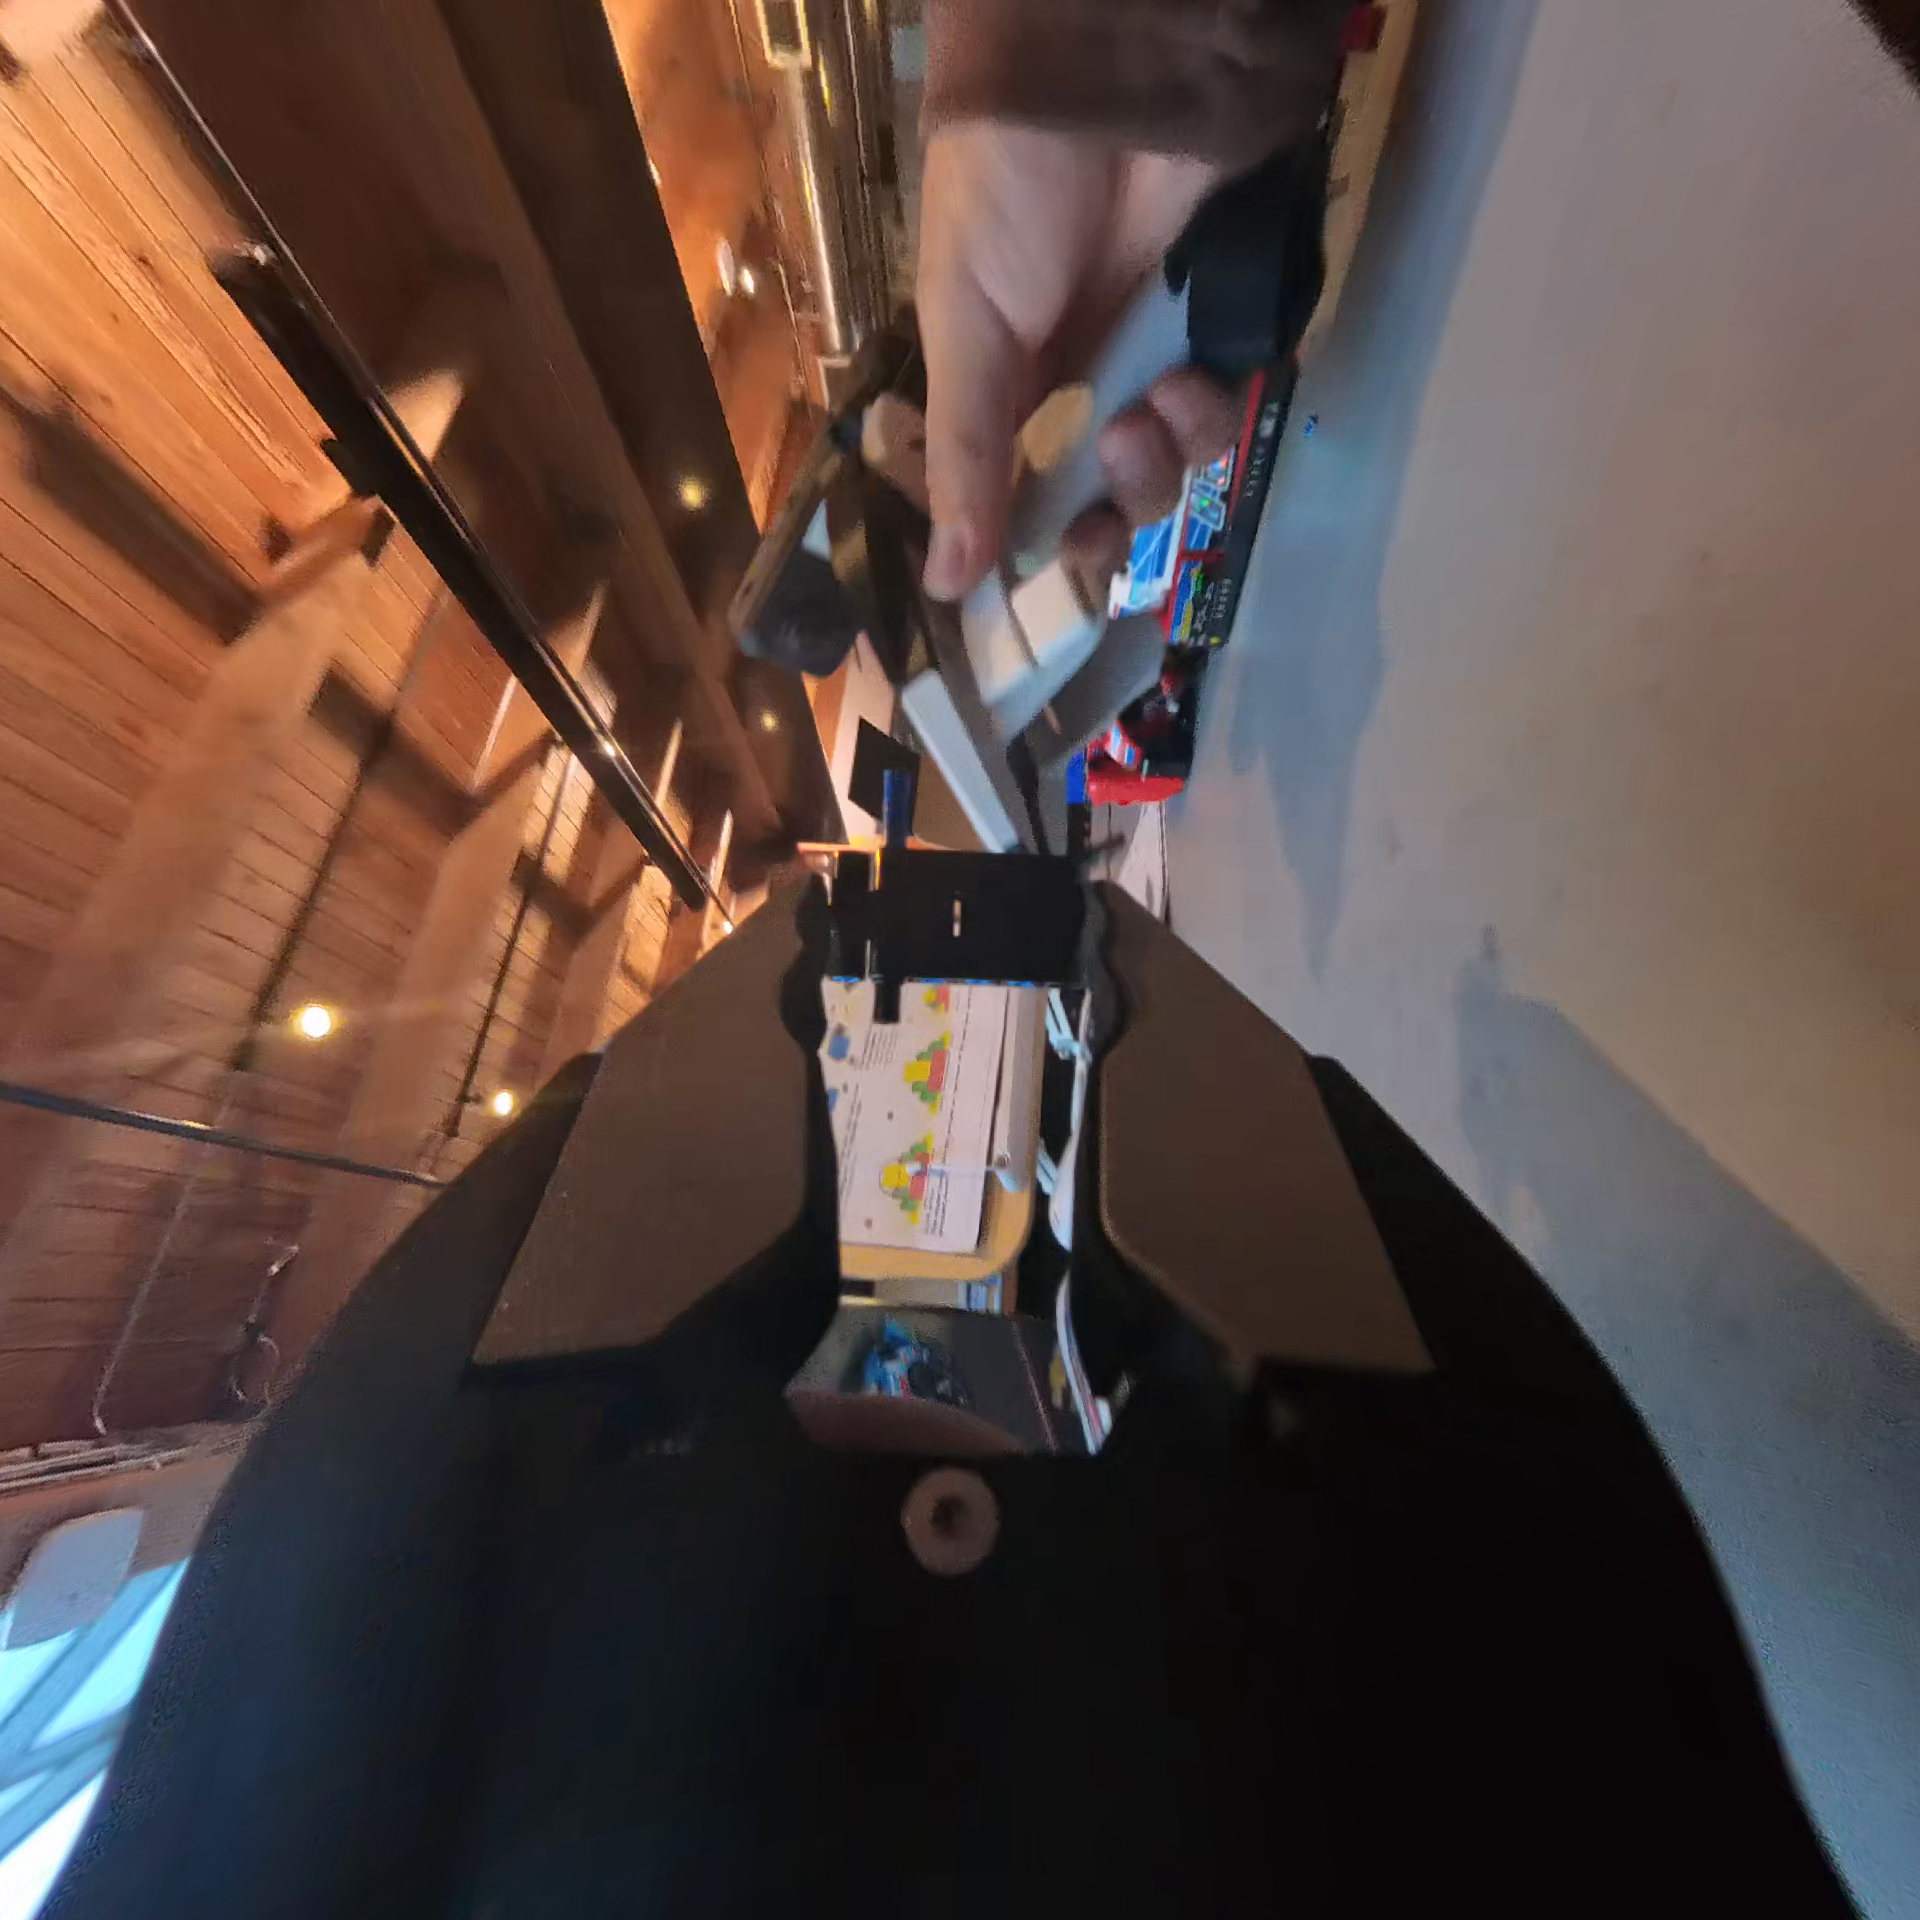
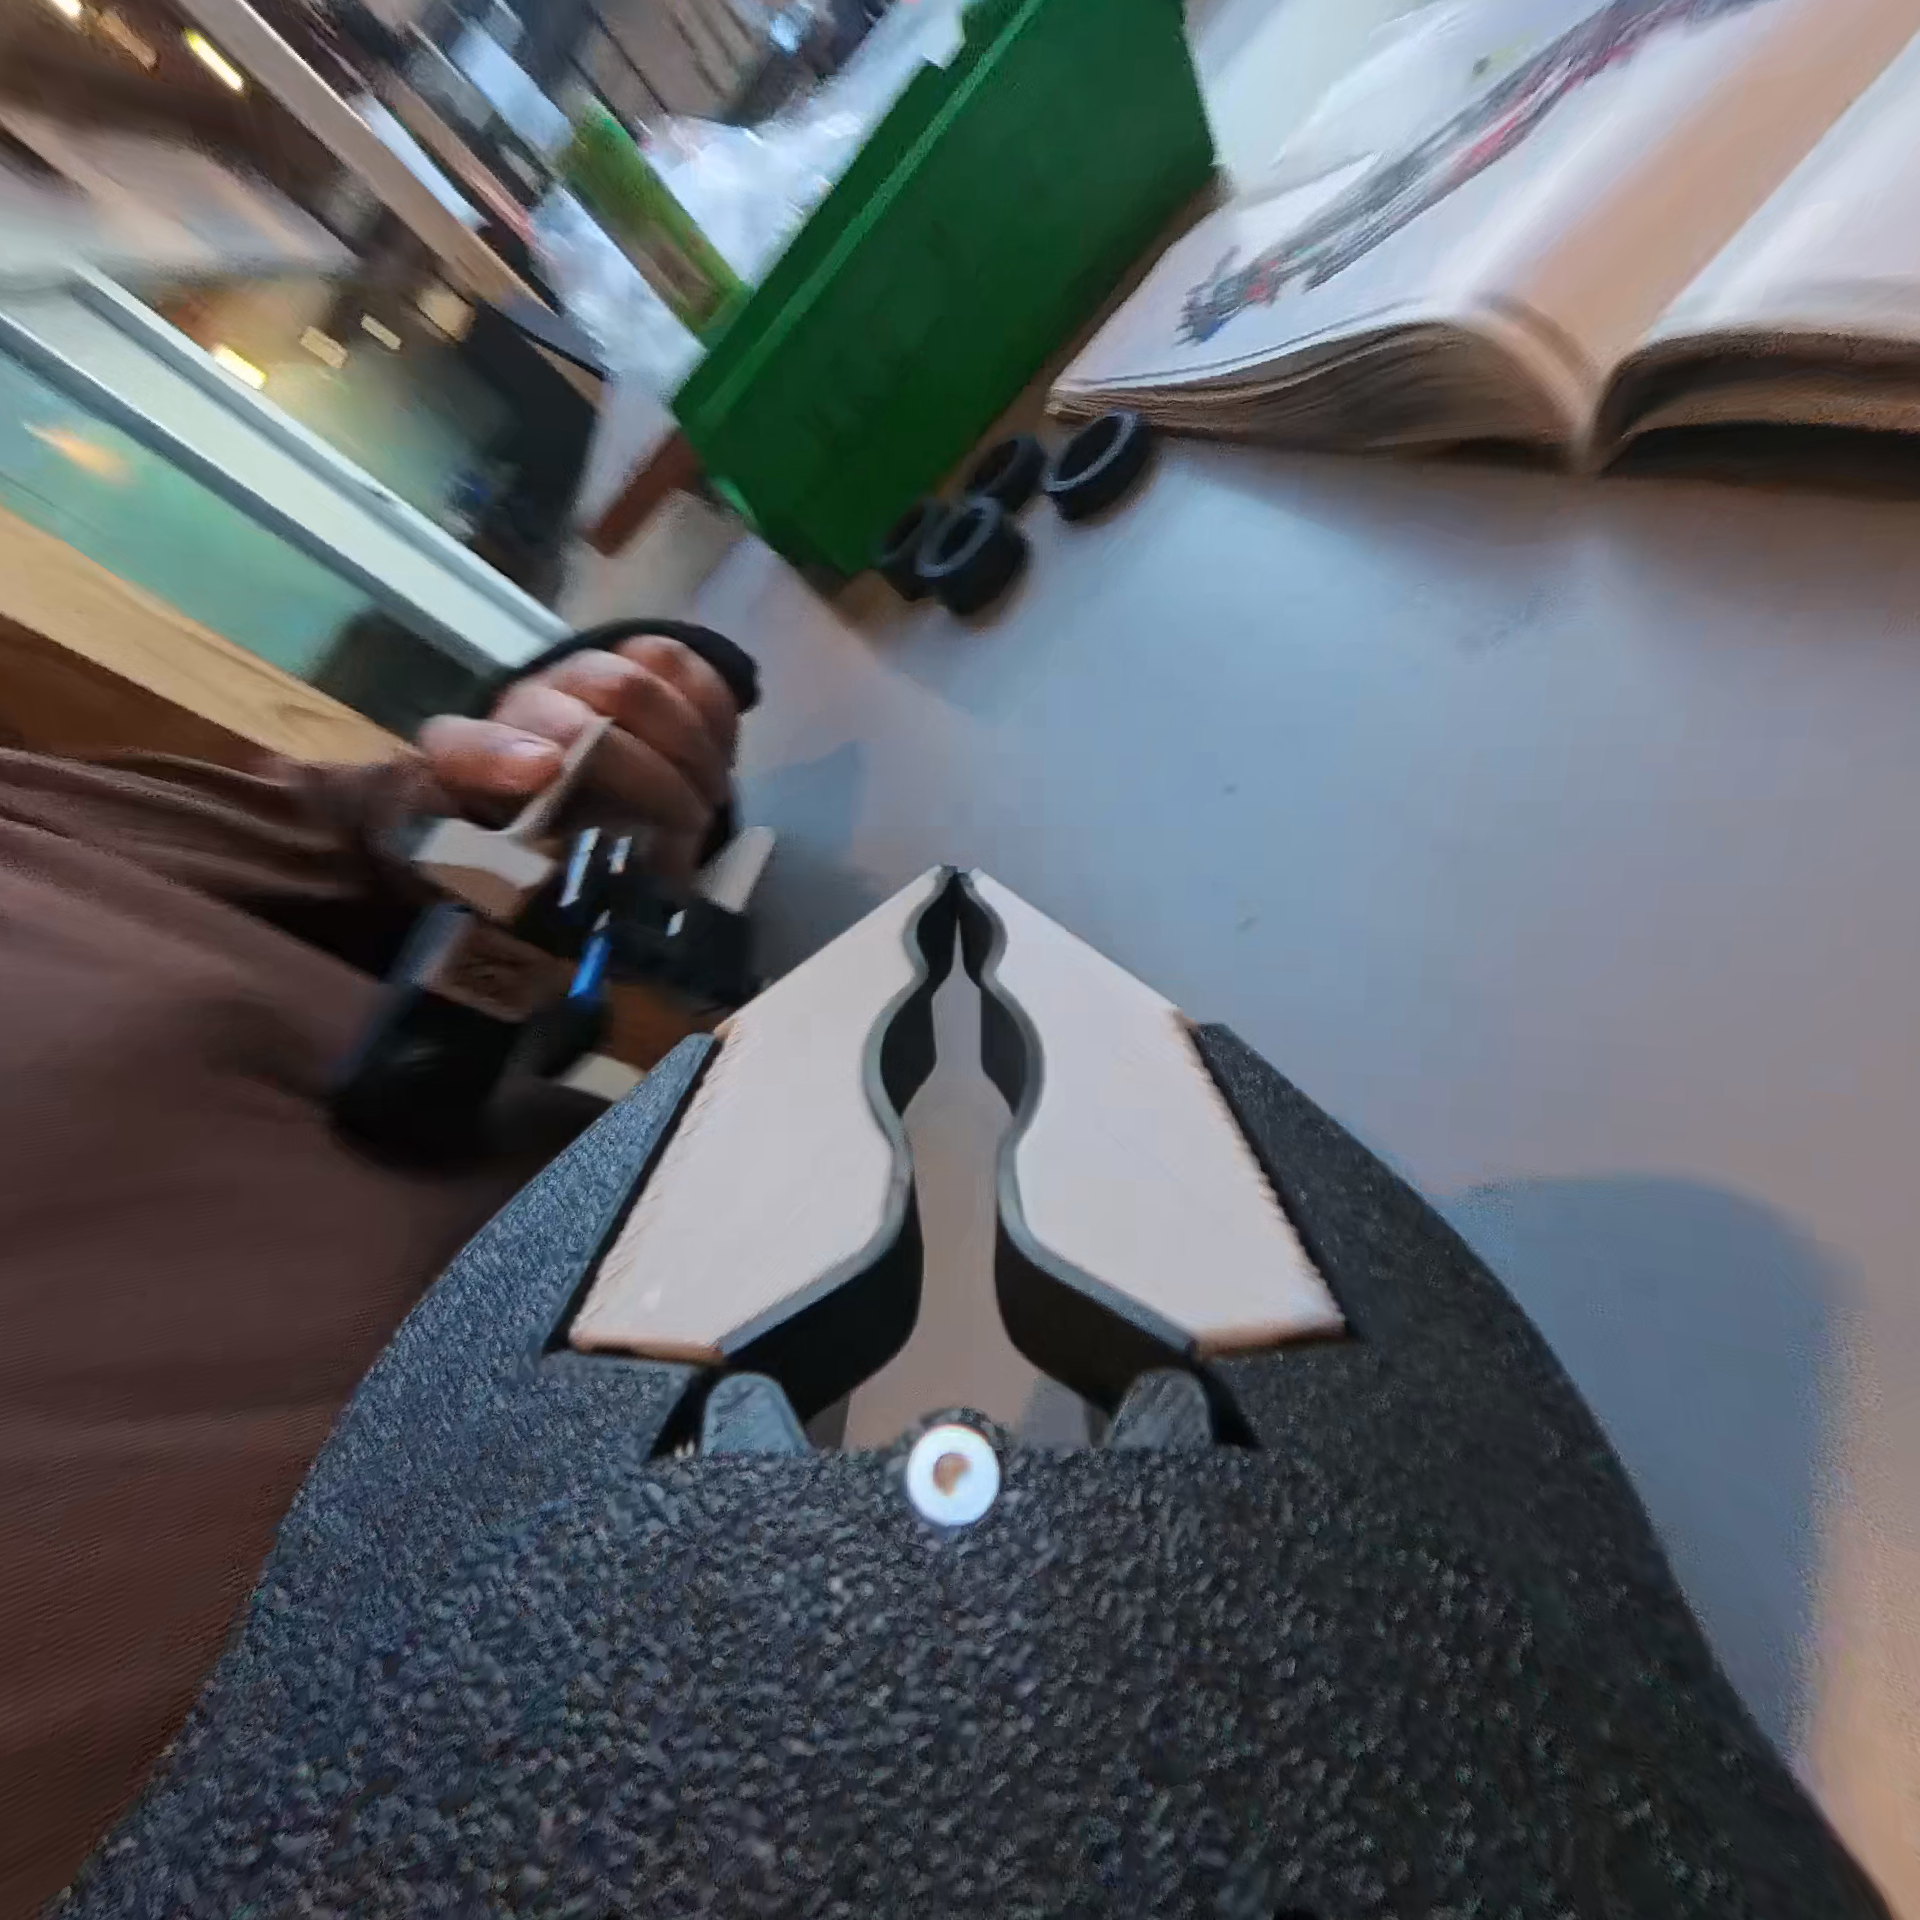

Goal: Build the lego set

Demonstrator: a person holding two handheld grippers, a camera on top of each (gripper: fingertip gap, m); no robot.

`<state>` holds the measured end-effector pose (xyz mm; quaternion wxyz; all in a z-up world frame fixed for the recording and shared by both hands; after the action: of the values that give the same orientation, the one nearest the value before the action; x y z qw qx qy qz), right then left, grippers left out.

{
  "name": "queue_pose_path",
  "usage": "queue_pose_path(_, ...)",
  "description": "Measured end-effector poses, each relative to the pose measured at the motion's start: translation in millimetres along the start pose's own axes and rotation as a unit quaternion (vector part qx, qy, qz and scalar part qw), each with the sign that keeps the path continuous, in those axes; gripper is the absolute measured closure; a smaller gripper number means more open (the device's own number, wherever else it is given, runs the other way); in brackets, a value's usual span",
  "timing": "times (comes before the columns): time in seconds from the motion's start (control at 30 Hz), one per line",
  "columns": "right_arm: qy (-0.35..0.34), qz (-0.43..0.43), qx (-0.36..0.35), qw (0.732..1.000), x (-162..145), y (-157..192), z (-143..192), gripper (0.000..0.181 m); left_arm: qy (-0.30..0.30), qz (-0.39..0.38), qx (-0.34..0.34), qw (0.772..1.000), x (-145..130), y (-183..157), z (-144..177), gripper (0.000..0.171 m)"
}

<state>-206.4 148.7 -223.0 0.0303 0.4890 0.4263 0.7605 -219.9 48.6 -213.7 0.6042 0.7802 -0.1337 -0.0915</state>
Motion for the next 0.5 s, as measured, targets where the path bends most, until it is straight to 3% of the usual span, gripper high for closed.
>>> queue_pose_path(0.1, 0.062, 0.121, -0.122, 0.983, 3.4, -17.2, -15.8, 0.181, -0.007, -0.026, -0.017, 1.000, -2.5, -19.7, -9.6, 0.126)
queue_pose_path(0.13, 0.073, 0.150, -0.134, 0.977, 3.8, -15.2, -23.5, 0.181, -0.001, -0.030, -0.023, 0.999, -5.9, -25.2, -13.8, 0.126)
queue_pose_path(0.2, 0.089, 0.197, -0.132, 0.967, 1.4, -7.9, -37.6, 0.181, 0.033, -0.054, -0.042, 0.997, -20.4, -37.4, -23.4, 0.125)
queue_pose_path(0.33, 0.116, 0.207, -0.100, 0.966, -9.6, -4.5, -46.2, 0.181, 0.077, -0.015, -0.074, 0.994, -37.9, -41.9, -31.9, 0.081)
queue_pose_path(0.4, 0.106, 0.186, -0.070, 0.974, -12.2, -0.2, -45.4, 0.181, 0.072, 0.017, -0.090, 0.993, -36.8, -38.1, -29.9, 0.075)
queue_pose_path(0.5, 0.106, 0.174, -0.082, 0.976, -16.0, -6.1, -38.2, 0.181, 0.083, 0.087, -0.139, 0.983, -33.3, -35.6, -19.3, 0.071)
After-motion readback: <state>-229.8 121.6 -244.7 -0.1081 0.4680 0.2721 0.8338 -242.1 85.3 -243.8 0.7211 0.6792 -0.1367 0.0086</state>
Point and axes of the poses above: each gripper's, where its closed fingertips meet, z back along the fingers, x out of its top, y = z × x across the jaws, the point moved 3 cm from there along z, back along the fingers, and after that the axes turned 10 degrees about x, right-handed, at the moved point
